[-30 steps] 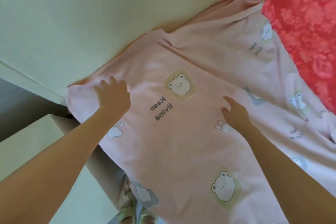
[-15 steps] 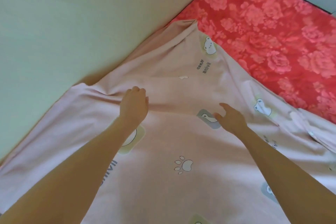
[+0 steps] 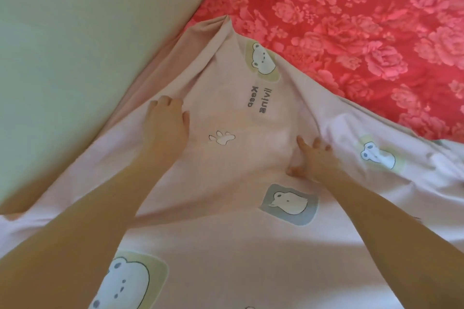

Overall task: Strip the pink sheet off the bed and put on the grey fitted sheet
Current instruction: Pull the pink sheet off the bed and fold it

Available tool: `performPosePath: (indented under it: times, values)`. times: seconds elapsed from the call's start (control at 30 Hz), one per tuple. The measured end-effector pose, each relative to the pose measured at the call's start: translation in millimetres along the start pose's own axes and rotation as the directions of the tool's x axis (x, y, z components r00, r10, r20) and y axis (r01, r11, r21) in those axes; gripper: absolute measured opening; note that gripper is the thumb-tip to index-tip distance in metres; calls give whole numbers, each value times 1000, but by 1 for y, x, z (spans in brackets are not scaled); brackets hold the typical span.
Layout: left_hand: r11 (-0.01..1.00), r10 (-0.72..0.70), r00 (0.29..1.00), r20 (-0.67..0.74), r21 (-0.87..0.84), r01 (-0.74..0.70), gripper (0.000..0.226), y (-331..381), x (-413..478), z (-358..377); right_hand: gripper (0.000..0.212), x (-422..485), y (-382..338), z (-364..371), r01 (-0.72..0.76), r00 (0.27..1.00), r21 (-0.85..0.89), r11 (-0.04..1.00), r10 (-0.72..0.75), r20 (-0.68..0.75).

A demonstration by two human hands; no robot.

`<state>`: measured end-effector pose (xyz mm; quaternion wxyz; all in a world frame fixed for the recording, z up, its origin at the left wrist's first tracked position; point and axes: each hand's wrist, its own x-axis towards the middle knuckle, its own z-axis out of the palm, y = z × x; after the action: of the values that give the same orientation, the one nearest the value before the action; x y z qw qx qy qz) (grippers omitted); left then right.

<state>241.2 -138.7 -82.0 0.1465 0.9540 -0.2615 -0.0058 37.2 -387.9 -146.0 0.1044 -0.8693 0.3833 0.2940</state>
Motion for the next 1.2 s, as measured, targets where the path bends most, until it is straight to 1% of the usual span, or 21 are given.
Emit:
performPosePath:
  times: [0.1, 0.17, 0.27, 0.3, 0.37, 0.47, 0.57, 0.63, 0.67, 0.7, 0.73, 0.77, 0.8, 0.83, 0.87, 0.9, 0.93, 1.0, 1.03, 1.1, 1.2]
  values:
    - [999, -27, 999, -17, 31, 28, 34, 11, 45, 8, 106, 14, -1, 4, -11, 1000, -18, 1000, 11, -10]
    - [997, -62, 998, 10, 51, 61, 37, 18, 77, 12, 107, 16, -1, 2, -15, 1000, -21, 1000, 15, -1]
    - [993, -66, 994, 83, 101, 57, 41, 27, 119, 23, 108, 18, 0, 4, -20, 1000, -14, 1000, 21, 17]
    - [995, -70, 992, 102, 78, 62, 43, 30, 129, 27, 108, 20, 0, 4, -21, 1000, -18, 1000, 22, 21]
    - [995, -85, 987, 136, -46, 92, 41, 36, 143, 34, 107, 23, 1, 5, -25, 999, -31, 999, 26, 33]
    - [958, -93, 987, 132, -257, 125, 27, 47, 159, 30, 106, 25, 1, 4, -28, 997, -56, 998, 33, 76]
    - [941, -89, 996, 24, -326, 92, 26, 54, 186, 5, 106, 24, -1, -1, -41, 994, -41, 998, 45, 96]
    - [952, -168, 983, -74, -271, 143, 28, 47, 208, -19, 107, 22, -4, -7, -36, 990, -55, 998, 43, 131]
    - [967, -190, 974, -121, -196, 164, 29, 41, 219, -29, 107, 17, -5, -13, -32, 985, -57, 998, 41, 166]
    - [978, -192, 972, -138, -105, 179, 29, 36, 226, -38, 104, 13, -5, -21, -25, 978, -28, 999, 30, 205]
    - [986, -168, 979, -120, -25, 166, 27, 31, 231, -45, 95, 11, -3, -36, -22, 980, 47, 999, 12, 201]
    - [988, -149, 987, -58, 29, 151, 22, 29, 234, -47, 79, 11, 0, -57, -42, 992, 193, 980, 18, 123]
    - [989, -133, 991, 20, 72, 131, 17, 29, 235, -47, 60, 13, 4, -81, -59, 998, 351, 935, 66, -8]
    - [988, -126, 988, 85, 101, 117, 20, 32, 232, -44, 48, 22, 7, -106, -38, 973, 464, 885, 139, -186]
    - [988, -102, 987, 121, 129, 86, 22, 35, 229, -39, 42, 36, 13, -130, -7, 913, 492, 870, 206, -351]
    - [982, -81, 989, 128, 182, 56, 15, 38, 228, -30, 41, 53, 18, -150, 10, 866, 476, 879, 230, -444]
    - [974, -32, 992, 119, 228, 4, 8, 42, 225, -22, 42, 70, 20, -165, 14, 860, 444, 896, 215, -463]
    - [950, 17, 998, 61, 311, -35, 28, 48, 225, -2, 46, 106, 25, -185, -9, 920, 376, 927, 155, -361]
    - [948, 29, 999, 38, 315, -39, 33, 52, 227, 4, 49, 128, 30, -187, -36, 949, 357, 934, 144, -279]
    - [950, 88, 996, -17, 301, -79, 38, 58, 236, 15, 56, 163, 42, -184, -91, 978, 290, 953, 141, -157]
    - [942, 161, 986, -32, 305, -144, 45, 68, 262, 27, 88, 205, 55, -162, -164, 979, 240, 957, 187, -79]
